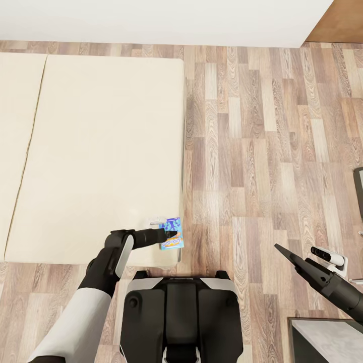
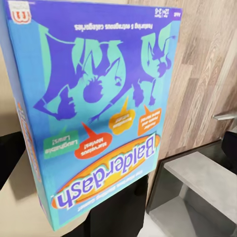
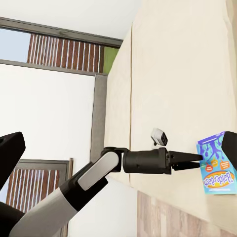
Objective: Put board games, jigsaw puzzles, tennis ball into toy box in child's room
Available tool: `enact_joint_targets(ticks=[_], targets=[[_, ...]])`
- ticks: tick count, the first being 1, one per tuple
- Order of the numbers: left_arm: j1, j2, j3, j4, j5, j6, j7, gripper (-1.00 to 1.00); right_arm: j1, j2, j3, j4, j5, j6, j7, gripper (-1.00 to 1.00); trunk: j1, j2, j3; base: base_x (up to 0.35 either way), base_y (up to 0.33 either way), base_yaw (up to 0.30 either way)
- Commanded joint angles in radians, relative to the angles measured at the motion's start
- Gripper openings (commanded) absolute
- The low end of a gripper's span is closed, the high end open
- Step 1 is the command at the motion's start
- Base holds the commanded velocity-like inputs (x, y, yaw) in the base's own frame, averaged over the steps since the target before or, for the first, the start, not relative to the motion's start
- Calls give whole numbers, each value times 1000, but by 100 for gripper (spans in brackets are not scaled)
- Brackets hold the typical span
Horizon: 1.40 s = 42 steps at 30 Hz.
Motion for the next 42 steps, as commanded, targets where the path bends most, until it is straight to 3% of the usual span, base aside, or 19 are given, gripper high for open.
enact_joint_targets(ticks=[1, 42], targets=[[0, -1, 3, 2, 9, 9, 1, 100, 0, 0, 0, 0, -3, 9, 1, 100, 1, -2, -1, 0, 0, 0], [0, -3, 3, 19, 16, 7, -14, 100, 0, 0, 0, 0, -3, 8, 1, 100, 1, -2, -1, 0, 0, 0]])
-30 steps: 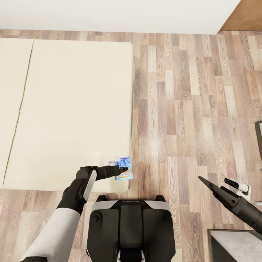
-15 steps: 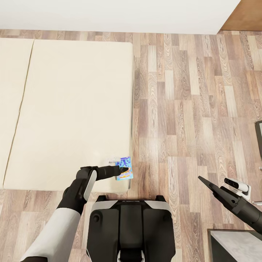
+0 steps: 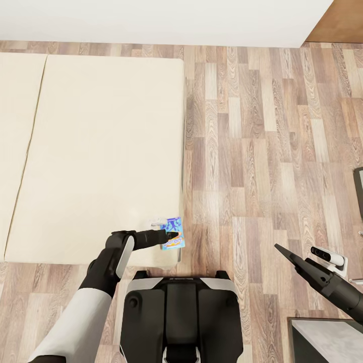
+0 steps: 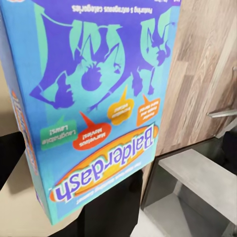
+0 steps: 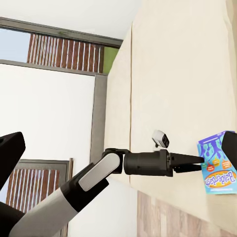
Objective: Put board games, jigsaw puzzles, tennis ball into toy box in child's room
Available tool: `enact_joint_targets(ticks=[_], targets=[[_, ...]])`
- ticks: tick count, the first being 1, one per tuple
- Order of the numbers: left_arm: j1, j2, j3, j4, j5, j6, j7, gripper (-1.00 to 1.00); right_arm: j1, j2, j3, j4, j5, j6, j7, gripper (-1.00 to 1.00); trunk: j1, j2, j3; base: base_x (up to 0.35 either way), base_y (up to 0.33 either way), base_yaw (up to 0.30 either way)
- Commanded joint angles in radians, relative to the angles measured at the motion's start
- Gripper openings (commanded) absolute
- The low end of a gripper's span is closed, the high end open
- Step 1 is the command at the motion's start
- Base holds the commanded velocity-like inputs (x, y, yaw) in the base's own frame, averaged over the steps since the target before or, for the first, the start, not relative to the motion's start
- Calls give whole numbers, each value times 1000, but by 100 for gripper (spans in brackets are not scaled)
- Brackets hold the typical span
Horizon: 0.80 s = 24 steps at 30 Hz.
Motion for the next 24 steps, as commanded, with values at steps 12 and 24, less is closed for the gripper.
enact_joint_targets(ticks=[12, 24], targets=[[-2, 0, 3, 2, 9, 9, 0, 100, 0, 0, 0, 0, -4, 9, 1, 100, 1, -2, -1, 0, 0, 0], [-2, -2, 3, 2, 9, 9, 0, 100, 0, -1, -1, 0, -4, 10, 1, 100, 1, -2, -1, 0, 0, 0]])
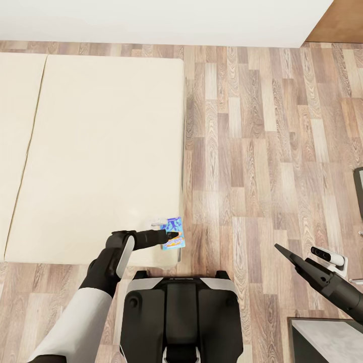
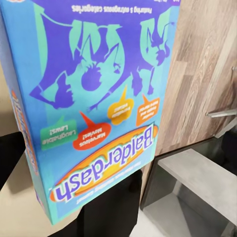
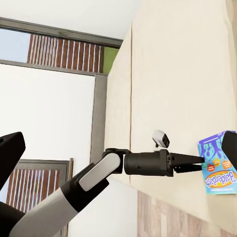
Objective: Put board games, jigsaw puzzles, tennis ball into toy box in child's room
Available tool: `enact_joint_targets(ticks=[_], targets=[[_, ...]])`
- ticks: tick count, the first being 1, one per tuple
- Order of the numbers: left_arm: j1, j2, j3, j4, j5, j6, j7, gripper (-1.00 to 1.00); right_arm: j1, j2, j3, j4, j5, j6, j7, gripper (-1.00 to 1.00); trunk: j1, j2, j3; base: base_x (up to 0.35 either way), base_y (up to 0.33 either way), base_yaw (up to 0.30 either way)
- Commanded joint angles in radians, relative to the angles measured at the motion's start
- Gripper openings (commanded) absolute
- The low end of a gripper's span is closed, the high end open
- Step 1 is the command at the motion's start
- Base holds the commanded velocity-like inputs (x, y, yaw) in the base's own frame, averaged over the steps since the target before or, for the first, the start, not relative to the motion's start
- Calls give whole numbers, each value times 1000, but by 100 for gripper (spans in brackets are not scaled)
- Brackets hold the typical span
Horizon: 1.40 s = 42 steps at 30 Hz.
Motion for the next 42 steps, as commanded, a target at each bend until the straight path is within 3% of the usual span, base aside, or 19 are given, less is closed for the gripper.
enact_joint_targets(ticks=[1, 19, 27, 30, 34, 35, 37, 42], targets=[[0, -1, 3, 0, 8, 9, 1, 100, 0, 0, 0, 0, -3, 9, 1, 100, 1, -2, -1, 0, 0, 0], [0, -2, 2, 6, 6, 8, 1, 100, 0, 1, -21, 0, -2, 9, 1, 100, 1, -2, -1, 0, 0, 0], [0, 16, 3, 0, 3, 9, 1, 100, 0, 1, -21, 0, -1, 9, 1, 100, 1, -2, -1, 0, 0, 0], [0, 41, 6, -8, 4, 9, 1, 100, 0, 1, -21, 0, -1, 9, 1, 100, 1, -2, -1, 0, 0, 0], [0, 102, 11, -23, 9, 10, -19, 100, 0, 1, -21, 0, -1, 9, 1, 100, 1, -2, -1, 0, 0, 0], [0, 131, 13, -32, 10, 11, -42, 100, 0, 1, -21, 0, -1, 9, 1, 100, 1, -2, -1, 0, 0, 0], [0, 159, 16, -40, 10, 13, -76, 100, 0, 1, -21, 0, -1, 9, 1, 100, 1, -2, -1, 0, 0, 0], [1, 257, 38, -66, 9, 22, -230, 100, 0, 1, -21, 0, -1, 9, 1, 100, 1, -2, -1, 0, 0, 0]])
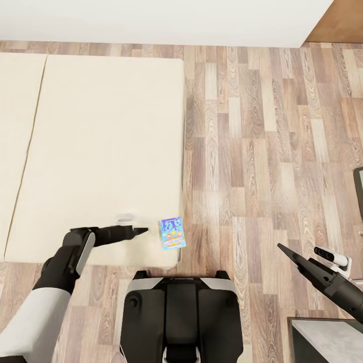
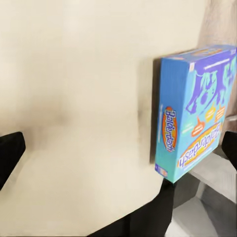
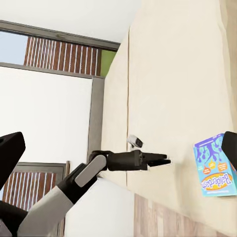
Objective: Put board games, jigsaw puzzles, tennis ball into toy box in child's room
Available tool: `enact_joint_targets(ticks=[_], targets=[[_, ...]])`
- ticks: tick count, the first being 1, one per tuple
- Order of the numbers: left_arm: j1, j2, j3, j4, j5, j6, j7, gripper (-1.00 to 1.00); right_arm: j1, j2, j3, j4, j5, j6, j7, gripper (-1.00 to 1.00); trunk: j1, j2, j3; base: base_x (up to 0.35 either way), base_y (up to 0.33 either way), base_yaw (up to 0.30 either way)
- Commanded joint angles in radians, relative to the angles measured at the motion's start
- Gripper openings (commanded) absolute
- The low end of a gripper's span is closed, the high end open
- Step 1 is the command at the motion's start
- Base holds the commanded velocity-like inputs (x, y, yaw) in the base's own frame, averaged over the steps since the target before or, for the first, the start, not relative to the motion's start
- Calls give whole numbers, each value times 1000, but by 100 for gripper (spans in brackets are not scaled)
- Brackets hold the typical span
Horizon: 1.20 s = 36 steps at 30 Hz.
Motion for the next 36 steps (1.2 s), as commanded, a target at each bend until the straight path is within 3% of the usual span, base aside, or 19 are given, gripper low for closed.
enact_joint_targets(ticks=[1, 2, 5, 6, 12, 15, 20, 25, 36], targets=[[0, 15, 9, -2, 10, 10, -18, 100, 0, 0, 0, 0, -3, 9, 1, 100, 1, -1, -1, 0, 0, 0], [1, 43, 29, -4, 10, 11, -53, 100, 0, 1, 0, 0, -3, 9, 1, 100, 1, -1, -1, 0, 0, 0], [4, 78, 65, -6, 11, 11, -100, 100, 0, 1, 0, 0, -2, 9, 1, 100, 1, -1, -1, 0, 0, 0], [7, 97, 94, -7, 11, 11, -133, 100, 0, 1, 0, 0, -2, 8, 0, 100, 1, -1, -1, 0, 0, 0], [17, 134, 185, -8, 10, 15, -292, 100, 0, 4, 0, 0, -2, 8, 0, 100, 1, -1, -1, 0, 0, 0], [35, 164, 236, -5, 7, 26, -451, 100, 0, 9, 0, -1, -2, 7, 0, 100, 1, -1, -1, 0, 0, 0], [69, 196, 268, 3, 6, 33, -609, 100, 0, 13, 2, -1, -2, 4, -1, 100, 1, -1, -1, 0, 0, 0], [101, 205, 278, 4, 7, 35, -679, 100, 0, 16, 3, -2, -2, -8, -2, 100, 1, -1, 0, 0, 0, 0], [119, 208, 282, 5, 10, 37, -705, 100, 2, 33, 4, -3, 7, -24, -3, 100, 1, -1, 16, 0, 0, 0]])
